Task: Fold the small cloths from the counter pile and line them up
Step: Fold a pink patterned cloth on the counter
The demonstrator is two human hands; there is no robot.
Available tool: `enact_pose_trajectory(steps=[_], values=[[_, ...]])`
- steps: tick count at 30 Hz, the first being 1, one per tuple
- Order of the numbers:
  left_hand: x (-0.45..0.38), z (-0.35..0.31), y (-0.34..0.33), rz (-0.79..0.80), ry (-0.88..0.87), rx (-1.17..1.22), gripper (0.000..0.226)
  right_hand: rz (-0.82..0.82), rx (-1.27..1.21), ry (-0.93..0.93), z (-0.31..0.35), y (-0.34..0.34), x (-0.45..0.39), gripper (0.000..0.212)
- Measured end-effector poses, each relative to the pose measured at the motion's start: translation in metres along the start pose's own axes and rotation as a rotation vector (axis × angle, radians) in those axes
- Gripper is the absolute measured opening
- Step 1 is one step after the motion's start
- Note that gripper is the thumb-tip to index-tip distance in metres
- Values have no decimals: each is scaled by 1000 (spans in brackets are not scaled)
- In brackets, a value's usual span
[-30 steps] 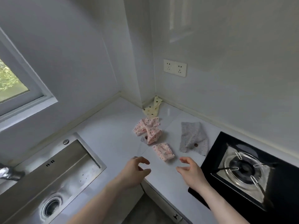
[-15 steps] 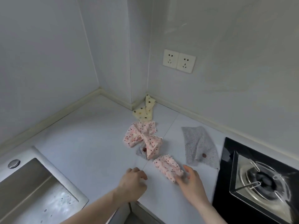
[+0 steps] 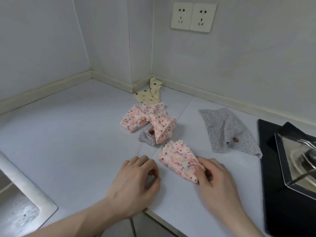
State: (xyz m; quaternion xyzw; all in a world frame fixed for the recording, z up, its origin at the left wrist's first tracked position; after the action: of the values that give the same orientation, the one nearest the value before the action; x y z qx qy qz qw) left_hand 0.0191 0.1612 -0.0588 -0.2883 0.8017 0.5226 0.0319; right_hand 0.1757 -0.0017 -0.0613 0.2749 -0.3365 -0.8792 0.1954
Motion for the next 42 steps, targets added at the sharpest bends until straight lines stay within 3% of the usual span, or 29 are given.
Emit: enact_pose_trajectory(steps=[7, 11, 14, 19, 26, 33, 42], values=[[3, 1, -7, -40, -81, 30, 47, -28, -254, -40, -9, -2, -4, 23], [0, 5, -11, -14, -48, 11, 66, -68, -217, -25, -7, -2, 2, 15], [-2, 5, -13, -1, -48, -17, 57, -99, -178, -48, -2, 4, 14, 13], [2, 9, -5, -30, 21, 197, 27, -160, -206, -96, 7, 12, 47, 11], [13, 7, 8, -67, 13, 353, 8, -284, -304, -165, 8, 28, 71, 10], [7, 9, 19, -182, 1, 539, 12, -349, -393, -212, -4, 36, 63, 8], [16, -7, 35, -401, -188, 356, 12, -393, -444, -179, -8, 37, 59, 11]])
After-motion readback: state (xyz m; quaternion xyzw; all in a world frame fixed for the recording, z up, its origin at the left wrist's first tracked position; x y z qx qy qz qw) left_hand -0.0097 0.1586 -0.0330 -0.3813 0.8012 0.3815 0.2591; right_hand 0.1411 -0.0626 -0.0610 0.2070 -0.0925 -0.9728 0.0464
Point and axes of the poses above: each hand's wrist, its own x-axis away from the middle knuckle, its own y-axis out of the back of the hand, z = x × y, the point moved 9 cm from there along -x, towards the middle knuckle, and after that the axes turned 7 degrees about -z, right-handed, at the moved point
